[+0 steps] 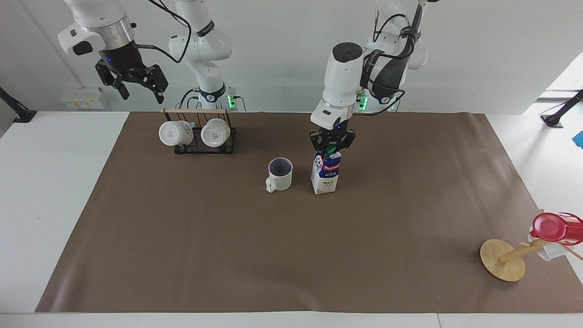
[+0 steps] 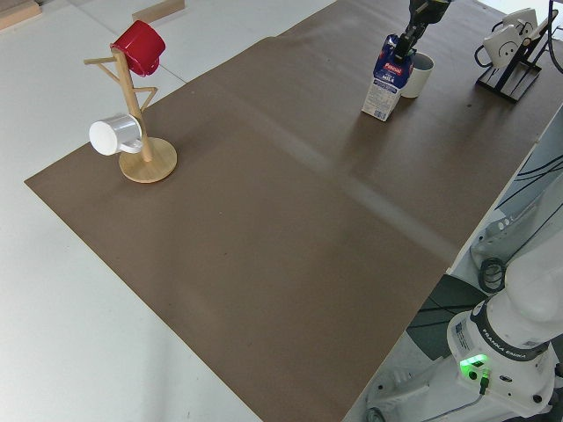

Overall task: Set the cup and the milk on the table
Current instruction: 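Carry the milk carton with the left gripper beside the black mug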

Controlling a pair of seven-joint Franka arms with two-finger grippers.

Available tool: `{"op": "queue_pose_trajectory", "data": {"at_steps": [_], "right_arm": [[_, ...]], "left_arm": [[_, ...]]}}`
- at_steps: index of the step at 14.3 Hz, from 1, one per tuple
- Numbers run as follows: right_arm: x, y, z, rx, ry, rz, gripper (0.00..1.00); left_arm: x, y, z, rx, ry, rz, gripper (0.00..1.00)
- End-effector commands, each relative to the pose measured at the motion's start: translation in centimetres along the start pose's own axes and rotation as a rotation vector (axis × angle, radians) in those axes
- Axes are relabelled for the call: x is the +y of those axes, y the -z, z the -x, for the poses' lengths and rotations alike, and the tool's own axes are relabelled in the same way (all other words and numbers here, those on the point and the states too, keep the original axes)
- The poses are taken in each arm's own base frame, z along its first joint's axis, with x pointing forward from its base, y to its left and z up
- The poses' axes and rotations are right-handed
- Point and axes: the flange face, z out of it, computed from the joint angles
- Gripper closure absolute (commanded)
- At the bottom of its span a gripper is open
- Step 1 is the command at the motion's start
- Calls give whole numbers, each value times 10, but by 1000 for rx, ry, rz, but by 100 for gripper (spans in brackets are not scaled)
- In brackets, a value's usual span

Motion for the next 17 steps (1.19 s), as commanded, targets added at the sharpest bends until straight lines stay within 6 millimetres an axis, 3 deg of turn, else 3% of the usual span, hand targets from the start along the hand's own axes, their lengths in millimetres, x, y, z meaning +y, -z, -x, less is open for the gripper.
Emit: {"op": "queue_pose_trajectory", "data": {"at_steps": [1,4,6,8,10,11,14,17], "right_arm": [[12,-1,5,5,-1,-25,0],[16,-2,-6,-9,-2,-21,0],[15,-1,-12,-13,-7,-31,0],[17,-5,-9,-13,-22,-31,0],[17,-2,-9,-9,-16,-34,0],[16,-1,-7,-9,-13,-35,0],[6,2,-5,-2,9,-34,0],[7,2,-5,-2,6,-35,0]], "left_arm": [[10,0,6,20,-17,-13,68],[10,-2,10,18,-30,-15,68],[9,-3,10,15,-39,-17,62],[8,-4,10,14,-39,-18,41],[8,-3,10,14,-39,-18,8],[8,-4,11,12,-39,-20,0],[10,4,9,8,-33,-18,0],[5,35,4,-22,-21,-41,0]]}}
